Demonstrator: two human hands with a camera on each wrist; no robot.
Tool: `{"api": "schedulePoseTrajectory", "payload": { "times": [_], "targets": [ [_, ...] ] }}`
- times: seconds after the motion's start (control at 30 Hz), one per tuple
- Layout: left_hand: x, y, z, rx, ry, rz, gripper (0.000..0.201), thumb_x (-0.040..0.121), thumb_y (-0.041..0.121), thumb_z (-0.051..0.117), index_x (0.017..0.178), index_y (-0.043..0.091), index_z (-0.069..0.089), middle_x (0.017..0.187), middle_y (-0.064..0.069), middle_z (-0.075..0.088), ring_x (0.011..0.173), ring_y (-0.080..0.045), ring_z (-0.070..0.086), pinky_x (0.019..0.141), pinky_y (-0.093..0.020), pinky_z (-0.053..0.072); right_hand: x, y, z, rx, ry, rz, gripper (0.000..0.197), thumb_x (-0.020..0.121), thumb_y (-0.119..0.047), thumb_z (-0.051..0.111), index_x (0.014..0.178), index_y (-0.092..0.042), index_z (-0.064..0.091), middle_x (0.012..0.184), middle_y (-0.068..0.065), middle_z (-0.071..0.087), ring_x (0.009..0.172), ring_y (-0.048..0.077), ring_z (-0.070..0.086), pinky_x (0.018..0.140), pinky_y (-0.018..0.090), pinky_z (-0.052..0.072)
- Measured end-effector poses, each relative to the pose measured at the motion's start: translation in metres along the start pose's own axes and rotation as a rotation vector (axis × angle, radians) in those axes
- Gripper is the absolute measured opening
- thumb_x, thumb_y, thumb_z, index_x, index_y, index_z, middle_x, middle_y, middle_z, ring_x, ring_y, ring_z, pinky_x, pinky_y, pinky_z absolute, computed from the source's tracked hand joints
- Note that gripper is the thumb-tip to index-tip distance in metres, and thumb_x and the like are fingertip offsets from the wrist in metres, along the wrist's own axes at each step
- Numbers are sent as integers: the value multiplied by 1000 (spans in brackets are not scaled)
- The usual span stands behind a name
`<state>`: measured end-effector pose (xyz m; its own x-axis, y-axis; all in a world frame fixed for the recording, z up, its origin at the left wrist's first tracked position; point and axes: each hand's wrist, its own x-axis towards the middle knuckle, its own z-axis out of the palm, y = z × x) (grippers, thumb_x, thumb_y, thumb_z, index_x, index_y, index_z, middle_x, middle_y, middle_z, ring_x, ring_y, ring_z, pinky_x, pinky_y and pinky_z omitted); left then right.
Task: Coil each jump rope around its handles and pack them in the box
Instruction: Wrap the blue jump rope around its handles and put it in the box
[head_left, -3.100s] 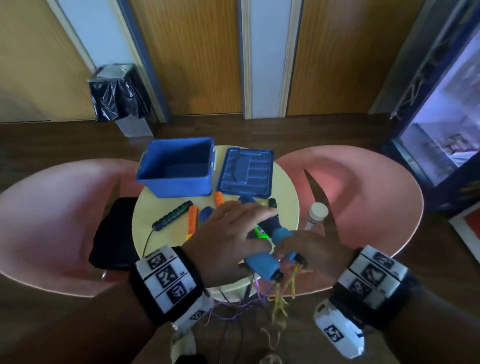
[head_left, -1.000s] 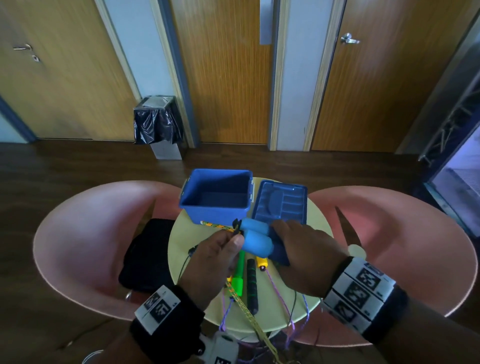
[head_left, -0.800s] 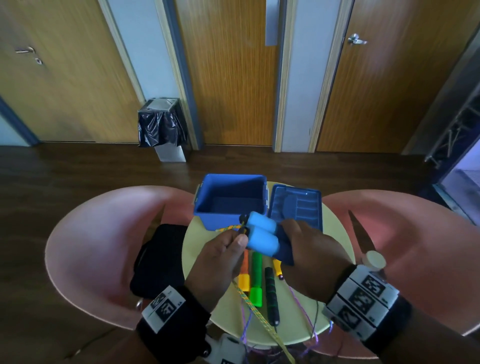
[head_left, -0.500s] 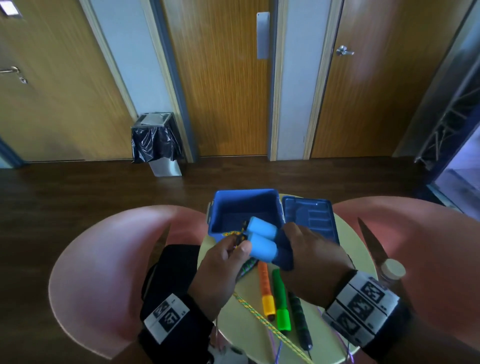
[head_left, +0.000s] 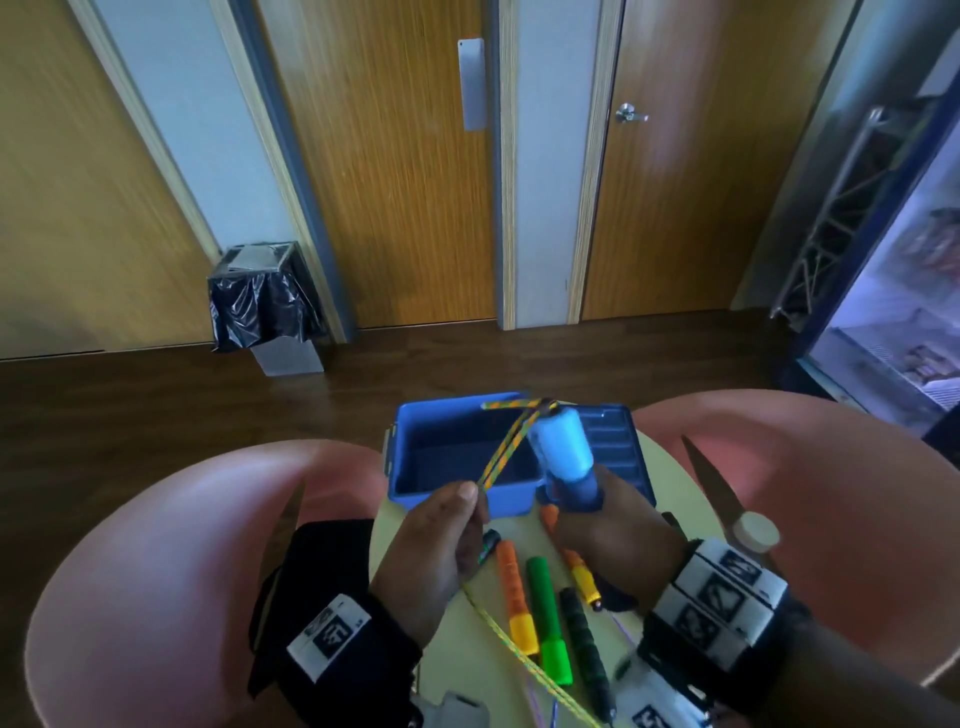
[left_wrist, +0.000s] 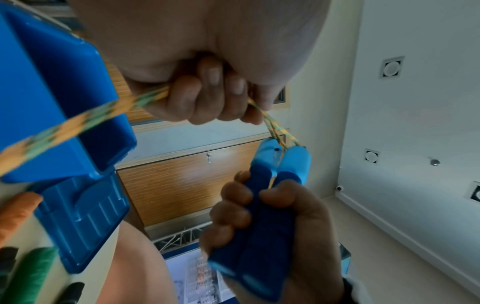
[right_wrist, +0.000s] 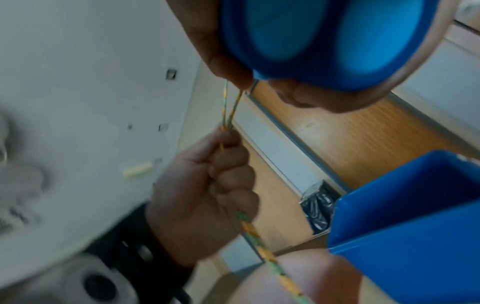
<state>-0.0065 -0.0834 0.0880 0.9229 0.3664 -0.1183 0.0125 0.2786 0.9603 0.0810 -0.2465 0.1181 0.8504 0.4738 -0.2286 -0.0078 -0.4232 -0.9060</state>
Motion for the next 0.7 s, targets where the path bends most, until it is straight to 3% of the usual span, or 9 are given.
{"api": "schedulePoseTrajectory", "payload": {
  "times": [0.07, 0.13, 0.23, 0.33, 0.4, 0.47, 0.53, 0.6, 0.7],
  "targets": [
    [-4, -2, 21, 45, -23, -54, 31, 85, 40, 51, 66, 15, 51, 51, 6, 22, 41, -6, 17, 39, -17, 19, 1, 8, -10, 481, -78, 123, 42, 49, -13, 65, 88, -6, 53, 59, 9, 46, 48, 22, 41, 52, 32, 32],
    [-10, -4, 47, 113, -90, -82, 37, 99, 33, 47, 68, 12, 50, 45, 12, 33, 35, -2, 27, 37, -14, 22, -2, 12, -25, 805, -237, 202, 49, 43, -13, 67, 90, -8, 51, 63, 9, 43, 48, 21, 40, 50, 29, 33],
    [-20, -2, 83, 185, -254, -130, 37, 105, 7, 31, 77, 3, 55, 42, 3, 54, 33, 3, 45, 37, -8, 33, -9, 17, -50, 1055, -503, 271, 47, 44, -12, 67, 89, -6, 51, 69, 6, 40, 52, 19, 37, 50, 29, 36],
    [-21, -6, 110, 165, -243, -211, 28, 102, 4, 40, 88, 0, 64, 61, -5, 67, 35, -3, 50, 38, -11, 37, -17, 28, -79, 1136, -655, 282, 50, 49, -8, 64, 98, -4, 65, 72, 7, 41, 53, 19, 38, 52, 30, 39],
    [-19, -18, 119, 257, -157, -163, 31, 99, 28, 53, 85, 6, 69, 63, -5, 64, 40, -3, 48, 44, -17, 37, -18, 37, -100, 1049, -678, 283, 45, 51, -8, 60, 96, -8, 63, 71, 8, 40, 52, 20, 37, 51, 29, 38],
    [-22, -30, 123, 508, -160, -69, 41, 84, 57, 55, 73, 20, 68, 53, 5, 50, 44, -6, 39, 49, -23, 31, -16, 45, -117, 818, -604, 269, 44, 48, -9, 60, 91, -10, 58, 66, 9, 37, 50, 21, 36, 48, 26, 38],
    [-24, -39, 128, 661, -151, 3, 36, 91, 51, 56, 66, 26, 63, 50, 6, 41, 49, -9, 38, 52, -23, 31, -13, 53, -134, 500, -435, 216, 36, 46, -8, 60, 82, -8, 57, 59, 10, 39, 46, 22, 38, 46, 27, 35],
    [-29, -44, 136, 783, -144, 62, 32, 99, 38, 54, 71, 26, 63, 58, -2, 46, 56, -10, 46, 57, -20, 35, -7, 57, -148, 86, -270, 96, 16, 59, -5, 62, 71, -12, 54, 56, 5, 46, 45, 16, 43, 51, 29, 35],
    [-38, -45, 153, 925, -170, 95, 26, 100, 36, 53, 80, 21, 60, 62, 0, 50, 60, -7, 49, 60, -20, 33, 9, 69, -163, -409, -187, -48, 15, 79, -7, 58, 80, -19, 49, 72, -3, 53, 63, 13, 50, 57, 24, 40]
  ]
}}
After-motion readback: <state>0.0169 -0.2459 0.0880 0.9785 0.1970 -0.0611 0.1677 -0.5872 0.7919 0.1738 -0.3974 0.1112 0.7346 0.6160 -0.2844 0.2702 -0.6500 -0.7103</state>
